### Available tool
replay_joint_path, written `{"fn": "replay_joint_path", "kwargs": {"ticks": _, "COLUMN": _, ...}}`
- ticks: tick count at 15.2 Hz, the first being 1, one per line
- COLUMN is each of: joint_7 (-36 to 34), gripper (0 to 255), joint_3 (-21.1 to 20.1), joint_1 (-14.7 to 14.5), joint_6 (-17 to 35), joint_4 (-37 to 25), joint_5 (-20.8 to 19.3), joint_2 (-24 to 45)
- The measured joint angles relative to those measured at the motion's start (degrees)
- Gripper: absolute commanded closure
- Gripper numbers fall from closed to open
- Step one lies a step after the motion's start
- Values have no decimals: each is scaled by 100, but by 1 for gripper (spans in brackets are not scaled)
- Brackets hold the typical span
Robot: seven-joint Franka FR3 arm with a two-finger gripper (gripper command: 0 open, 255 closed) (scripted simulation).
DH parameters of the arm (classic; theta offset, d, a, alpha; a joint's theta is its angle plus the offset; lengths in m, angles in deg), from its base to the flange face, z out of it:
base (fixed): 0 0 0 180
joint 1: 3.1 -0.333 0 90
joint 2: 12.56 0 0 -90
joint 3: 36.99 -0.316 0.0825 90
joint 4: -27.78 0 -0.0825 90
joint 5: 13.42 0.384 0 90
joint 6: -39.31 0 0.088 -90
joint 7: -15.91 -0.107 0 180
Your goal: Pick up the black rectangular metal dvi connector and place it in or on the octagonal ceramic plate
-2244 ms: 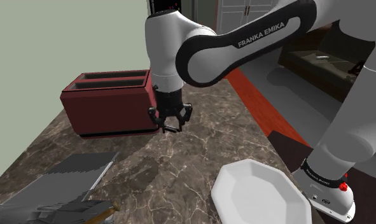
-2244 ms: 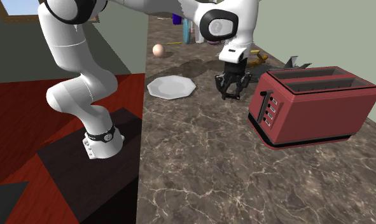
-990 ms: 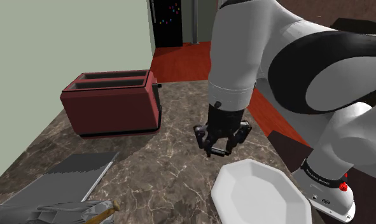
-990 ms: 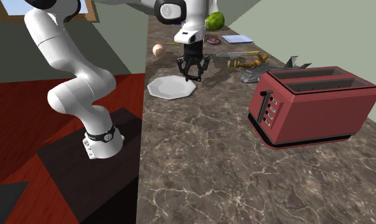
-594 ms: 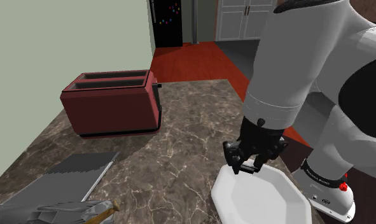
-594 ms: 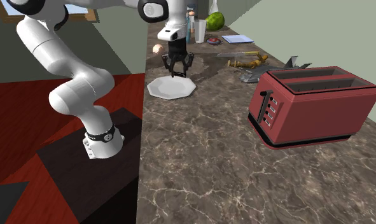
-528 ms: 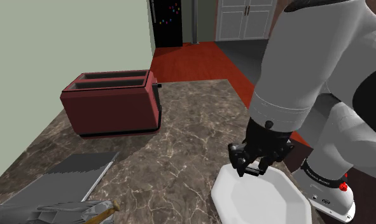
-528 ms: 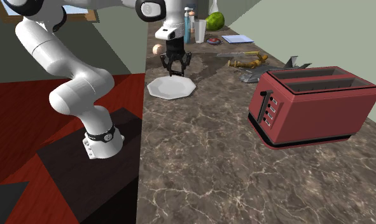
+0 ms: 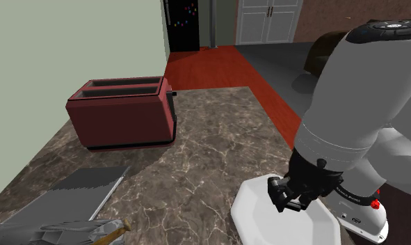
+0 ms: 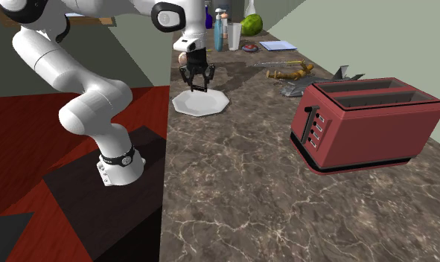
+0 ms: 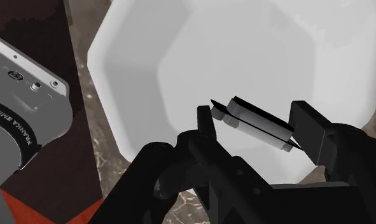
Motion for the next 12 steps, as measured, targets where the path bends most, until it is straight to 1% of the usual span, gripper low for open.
{"fn": "replay_joint_path", "kwargs": {"ticks": 8, "joint_7": 56, "gripper": 255, "joint_3": -341, "joint_1": -34, "joint_6": 632, "joint_4": 496, "joint_5": 263, "joint_2": 123}}
{"fn": "replay_joint_path", "kwargs": {"ticks": 12, "joint_7": 55, "gripper": 255, "joint_3": -395, "joint_1": -33, "joint_6": 712, "joint_4": 539, "joint_5": 297, "joint_2": 152}}
